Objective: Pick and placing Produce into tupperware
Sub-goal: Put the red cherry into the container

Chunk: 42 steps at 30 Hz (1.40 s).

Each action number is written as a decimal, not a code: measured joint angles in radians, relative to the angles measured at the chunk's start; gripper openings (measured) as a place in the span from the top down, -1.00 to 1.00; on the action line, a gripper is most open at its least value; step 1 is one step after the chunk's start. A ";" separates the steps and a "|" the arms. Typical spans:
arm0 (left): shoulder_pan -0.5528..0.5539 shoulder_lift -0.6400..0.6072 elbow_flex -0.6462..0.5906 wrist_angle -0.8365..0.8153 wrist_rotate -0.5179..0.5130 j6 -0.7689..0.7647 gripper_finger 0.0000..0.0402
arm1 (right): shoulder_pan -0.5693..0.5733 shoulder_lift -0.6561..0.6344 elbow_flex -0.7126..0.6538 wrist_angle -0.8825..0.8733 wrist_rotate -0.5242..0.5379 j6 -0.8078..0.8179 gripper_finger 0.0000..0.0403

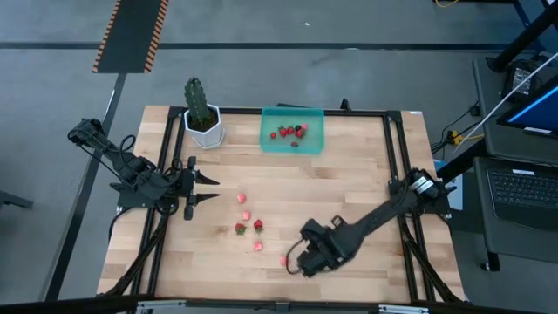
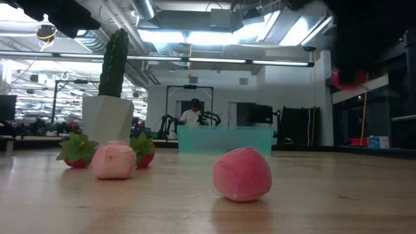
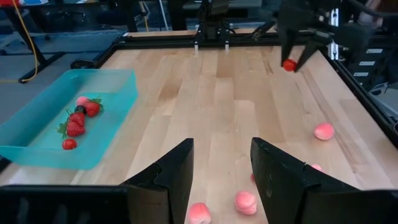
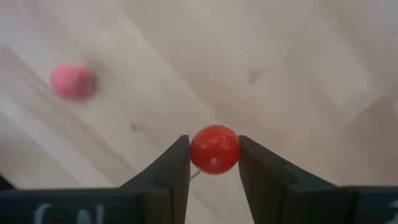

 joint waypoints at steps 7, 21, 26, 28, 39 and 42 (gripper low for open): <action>0.000 0.000 0.000 0.000 0.000 -0.010 0.24 | -0.149 0.000 0.169 -0.144 0.047 -0.252 0.39; 0.000 0.000 0.000 0.001 0.000 -0.015 0.24 | -0.574 0.000 0.521 -0.131 0.093 -0.980 0.39; 0.000 0.000 0.000 0.001 0.000 -0.015 0.24 | -0.730 -0.001 0.494 -0.031 -0.026 -1.170 0.39; 0.000 0.000 0.000 0.001 0.000 -0.012 0.24 | -0.778 -0.001 0.459 0.012 -0.046 -1.221 0.39; 0.000 0.000 0.000 -0.014 0.023 -0.014 0.24 | -0.961 0.000 0.195 0.219 -0.168 -1.345 0.39; 0.000 0.000 0.000 -0.034 0.023 -0.014 0.24 | -1.019 0.000 0.131 0.223 -0.165 -1.359 0.39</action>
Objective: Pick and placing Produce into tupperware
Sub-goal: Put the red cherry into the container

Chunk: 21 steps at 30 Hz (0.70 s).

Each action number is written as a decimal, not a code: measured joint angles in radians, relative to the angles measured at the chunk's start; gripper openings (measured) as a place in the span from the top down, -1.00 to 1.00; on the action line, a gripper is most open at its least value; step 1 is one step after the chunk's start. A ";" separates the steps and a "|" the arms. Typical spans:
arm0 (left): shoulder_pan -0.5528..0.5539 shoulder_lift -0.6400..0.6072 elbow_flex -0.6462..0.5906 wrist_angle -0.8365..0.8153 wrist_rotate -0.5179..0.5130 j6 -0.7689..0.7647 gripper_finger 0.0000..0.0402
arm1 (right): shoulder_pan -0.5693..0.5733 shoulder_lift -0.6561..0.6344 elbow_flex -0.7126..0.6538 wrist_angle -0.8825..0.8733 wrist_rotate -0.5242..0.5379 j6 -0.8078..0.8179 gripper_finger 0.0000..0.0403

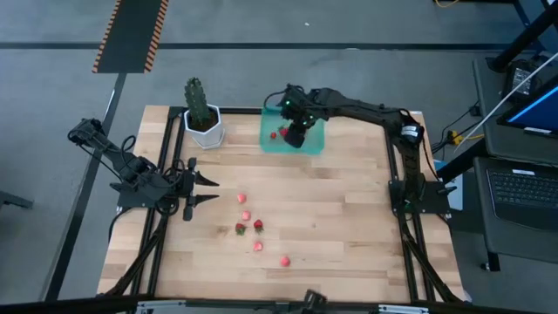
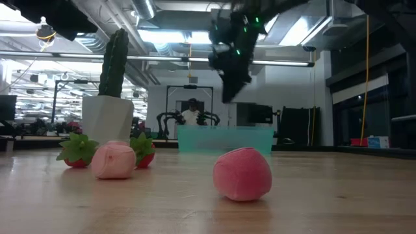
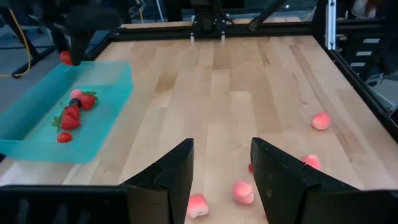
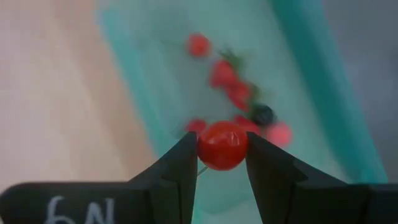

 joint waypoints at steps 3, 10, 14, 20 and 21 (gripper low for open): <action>0.000 0.000 0.000 0.002 -0.001 0.005 0.24 | -0.048 0.000 -0.059 0.016 0.002 -0.040 0.39; 0.000 0.000 0.000 0.007 -0.057 0.052 0.24 | -0.128 0.001 -0.159 0.071 -0.042 -0.062 0.39; 0.000 0.000 0.000 0.008 -0.103 0.060 0.24 | -0.148 0.000 -0.195 0.116 -0.046 -0.089 0.39; 0.000 0.000 0.000 0.010 -0.211 0.061 0.24 | -0.165 0.000 -0.249 0.190 -0.115 -0.125 0.39; 0.000 0.000 0.000 0.010 -0.215 0.061 0.24 | -0.166 0.000 -0.255 0.193 -0.116 -0.126 0.39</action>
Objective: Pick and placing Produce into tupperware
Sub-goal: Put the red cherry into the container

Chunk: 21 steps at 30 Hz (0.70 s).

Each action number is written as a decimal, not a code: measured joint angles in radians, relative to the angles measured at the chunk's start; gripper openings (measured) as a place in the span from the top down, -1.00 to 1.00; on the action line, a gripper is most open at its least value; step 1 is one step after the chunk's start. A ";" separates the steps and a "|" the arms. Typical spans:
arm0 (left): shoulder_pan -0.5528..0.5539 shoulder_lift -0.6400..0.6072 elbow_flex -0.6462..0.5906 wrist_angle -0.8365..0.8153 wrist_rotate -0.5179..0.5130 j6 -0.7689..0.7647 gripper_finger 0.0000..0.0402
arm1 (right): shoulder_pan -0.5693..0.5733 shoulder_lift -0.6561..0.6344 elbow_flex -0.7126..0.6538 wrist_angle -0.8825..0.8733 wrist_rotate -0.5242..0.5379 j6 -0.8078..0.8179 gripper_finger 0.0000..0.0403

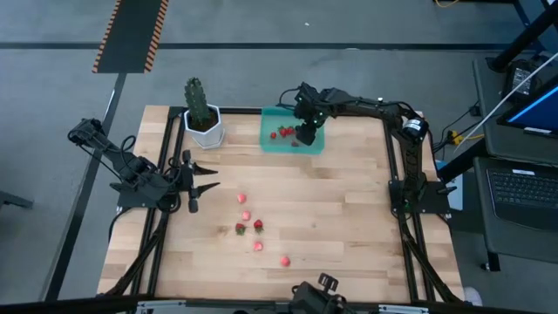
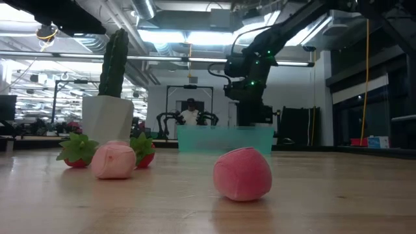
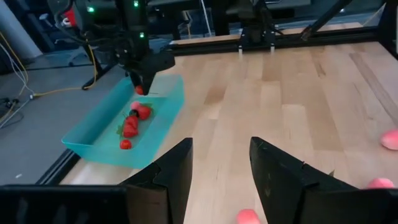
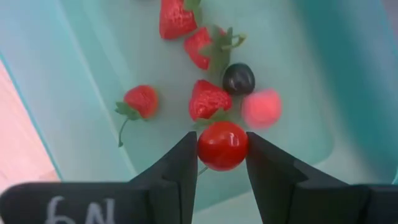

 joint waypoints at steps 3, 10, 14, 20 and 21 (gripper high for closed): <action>0.000 0.000 0.000 0.000 -0.001 0.000 0.24 | -0.001 0.000 -0.026 0.007 0.000 0.000 0.39; 0.000 0.000 0.000 0.001 -0.004 0.011 0.24 | 0.000 0.000 -0.060 0.044 0.002 0.003 0.39; 0.000 0.000 0.000 0.001 -0.004 0.010 0.24 | 0.000 0.005 -0.060 0.043 -0.009 -0.057 0.39; 0.000 0.000 0.000 0.001 -0.004 0.010 0.24 | 0.000 0.035 -0.059 0.048 -0.038 -0.171 0.39; 0.000 0.000 0.000 0.001 -0.004 0.010 0.24 | 0.000 0.049 -0.059 0.050 -0.039 -0.175 0.39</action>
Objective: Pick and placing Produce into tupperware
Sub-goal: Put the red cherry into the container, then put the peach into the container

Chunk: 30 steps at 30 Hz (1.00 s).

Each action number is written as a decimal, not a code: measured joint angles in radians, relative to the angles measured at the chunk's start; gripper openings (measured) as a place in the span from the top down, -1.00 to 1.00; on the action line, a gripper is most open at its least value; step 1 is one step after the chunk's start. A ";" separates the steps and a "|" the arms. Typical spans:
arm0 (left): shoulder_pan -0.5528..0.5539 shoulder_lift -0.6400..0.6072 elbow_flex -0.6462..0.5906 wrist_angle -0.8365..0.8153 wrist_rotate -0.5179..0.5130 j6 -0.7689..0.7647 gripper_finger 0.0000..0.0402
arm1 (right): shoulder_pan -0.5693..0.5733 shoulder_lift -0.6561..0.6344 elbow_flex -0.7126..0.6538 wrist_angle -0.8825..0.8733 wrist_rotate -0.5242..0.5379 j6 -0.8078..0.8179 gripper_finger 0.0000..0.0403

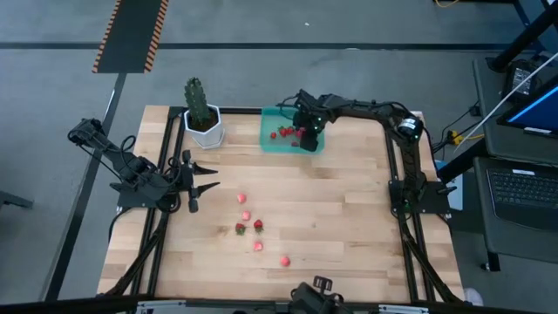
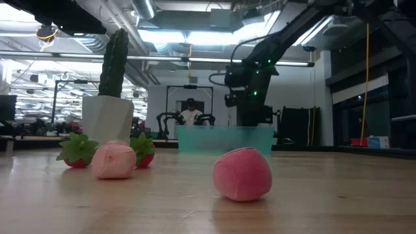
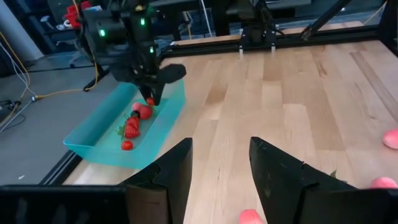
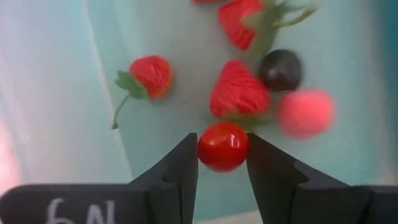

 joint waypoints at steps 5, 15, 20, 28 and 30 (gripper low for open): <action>0.000 0.000 0.000 0.000 0.000 0.000 0.24 | 0.001 0.051 0.008 -0.002 0.022 -0.016 0.39; 0.000 0.000 0.000 0.000 0.000 0.000 0.24 | 0.000 0.051 0.041 -0.020 0.035 -0.020 0.37; 0.000 0.000 0.000 0.000 0.000 0.000 0.24 | 0.000 0.051 0.042 -0.018 0.035 0.003 0.24; 0.000 0.000 0.000 -0.001 0.000 0.000 0.24 | 0.000 0.051 0.047 -0.059 0.035 0.015 -0.03; 0.000 0.000 0.000 -0.001 0.000 -0.001 0.24 | 0.000 0.051 0.070 -0.098 0.035 0.027 -0.07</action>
